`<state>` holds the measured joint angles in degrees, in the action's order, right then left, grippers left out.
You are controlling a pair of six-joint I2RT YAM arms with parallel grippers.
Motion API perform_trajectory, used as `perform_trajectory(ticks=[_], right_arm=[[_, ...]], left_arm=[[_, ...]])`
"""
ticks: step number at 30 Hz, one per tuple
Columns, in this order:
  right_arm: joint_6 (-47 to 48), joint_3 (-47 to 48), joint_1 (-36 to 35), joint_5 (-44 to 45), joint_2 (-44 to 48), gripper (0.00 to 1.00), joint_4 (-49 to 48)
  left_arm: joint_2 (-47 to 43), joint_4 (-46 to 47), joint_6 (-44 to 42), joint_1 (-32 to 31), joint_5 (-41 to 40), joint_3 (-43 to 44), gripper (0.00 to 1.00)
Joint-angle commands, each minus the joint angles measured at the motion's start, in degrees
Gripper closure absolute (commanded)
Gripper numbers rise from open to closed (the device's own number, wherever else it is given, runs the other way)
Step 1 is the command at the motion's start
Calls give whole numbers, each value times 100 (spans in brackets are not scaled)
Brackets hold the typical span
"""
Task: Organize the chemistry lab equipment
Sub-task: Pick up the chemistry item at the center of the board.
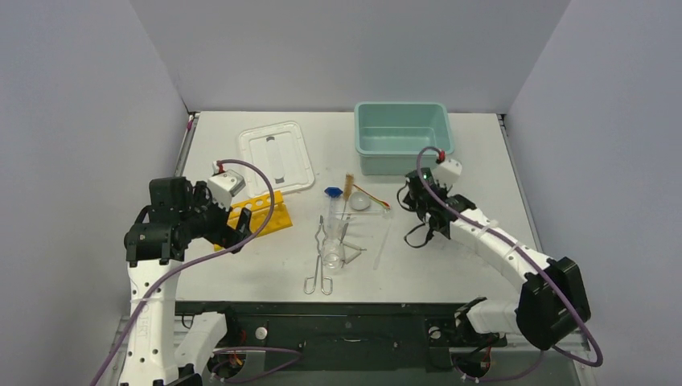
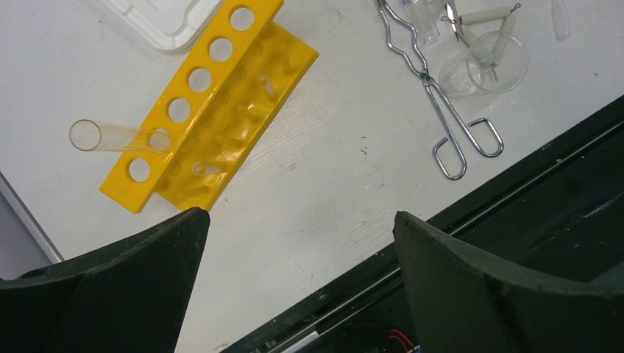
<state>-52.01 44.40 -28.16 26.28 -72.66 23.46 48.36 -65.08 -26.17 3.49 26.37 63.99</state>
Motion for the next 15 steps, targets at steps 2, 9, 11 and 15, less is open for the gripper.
perform_trajectory(ticks=[2, 9, 11, 15], right_arm=[[1609, 2676, -87, -5, -707, 61, 269], [2604, 4029, 645, -420, -2026, 59, 405], [2553, 4248, 824, -296, -2284, 59, 421], [2653, 4674, 944, 215, -2778, 60, 654]], left_arm=[[92, -120, -47, 12, 55, 393, 4], [21, -284, -136, 18, -10, 393, 3], [31, -346, -144, 16, -3, 425, 3], [41, -447, -153, 13, 36, 473, 4]])
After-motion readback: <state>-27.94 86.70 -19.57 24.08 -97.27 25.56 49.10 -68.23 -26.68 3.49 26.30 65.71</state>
